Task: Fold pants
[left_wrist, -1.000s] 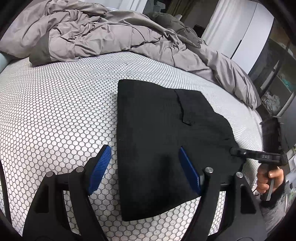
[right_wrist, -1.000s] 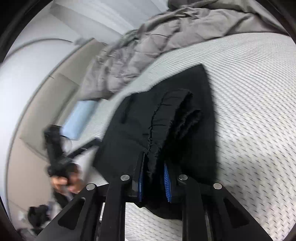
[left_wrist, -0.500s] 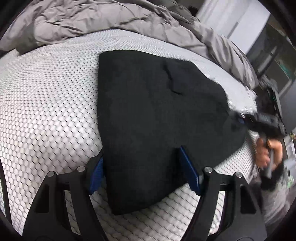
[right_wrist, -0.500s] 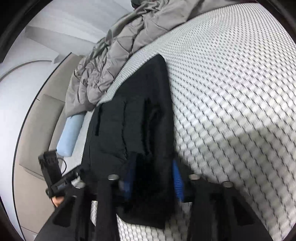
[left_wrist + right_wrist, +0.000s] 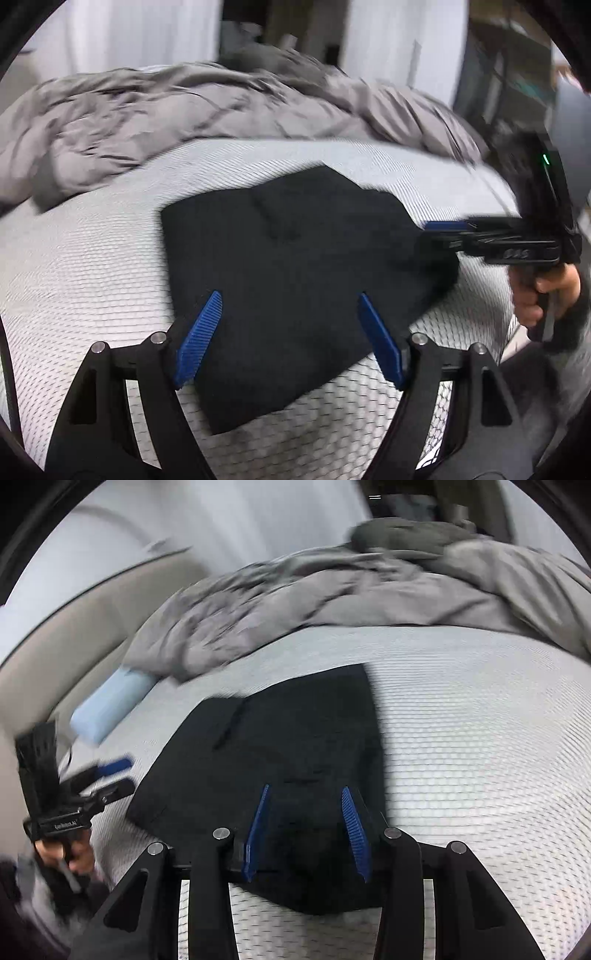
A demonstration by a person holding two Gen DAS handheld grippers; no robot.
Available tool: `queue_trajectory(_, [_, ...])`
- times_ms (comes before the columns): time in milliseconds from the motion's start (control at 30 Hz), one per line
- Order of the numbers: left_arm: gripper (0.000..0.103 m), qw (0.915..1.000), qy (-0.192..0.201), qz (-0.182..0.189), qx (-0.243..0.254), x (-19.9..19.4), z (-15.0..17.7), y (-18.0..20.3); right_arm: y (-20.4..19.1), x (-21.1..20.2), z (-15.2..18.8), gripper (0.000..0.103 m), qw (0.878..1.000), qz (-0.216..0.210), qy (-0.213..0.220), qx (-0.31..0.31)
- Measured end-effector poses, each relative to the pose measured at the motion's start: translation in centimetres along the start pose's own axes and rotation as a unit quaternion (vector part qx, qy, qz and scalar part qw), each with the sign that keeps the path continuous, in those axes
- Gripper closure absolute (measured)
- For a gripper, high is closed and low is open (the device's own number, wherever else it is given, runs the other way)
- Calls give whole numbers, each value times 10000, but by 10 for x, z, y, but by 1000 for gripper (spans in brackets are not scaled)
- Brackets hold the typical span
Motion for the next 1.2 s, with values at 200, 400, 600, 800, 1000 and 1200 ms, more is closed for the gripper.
queue_trajectory(200, [29,9957,-740,-194,518,53,10,20,-49,68,9,47,9922,217,-683,-1019])
queue_trajectory(400, [29,9955,-747,-91,576,35,31,8,-39,55,36,64,9746,1163,-753,-1760])
queue_trajectory(600, [29,9982,-468,211,321,7,26,7,-15,16,41,65,9834,966,-557,-1428])
queue_trajectory(800, [29,9992,-366,165,1,21,-4,5,-30,20,9,62,9950,467,9,-883])
queue_trajectory(1000, [29,9949,-804,-273,547,51,1,2,-64,85,7,62,9786,942,-732,-1676])
queue_trajectory(1200, [28,9960,-808,-112,369,34,17,-10,-21,42,28,51,9707,1779,-473,-1546])
Point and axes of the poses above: each gripper's, at about its wrist camera, not at the fingertips, and x roughly the way its jaws point, y to its right, z to its underside, the point moved 3 cm from there along x, roughly the way its jaws point, and after that the axes turned 12 degrees about -y, right-handed, at the moved point
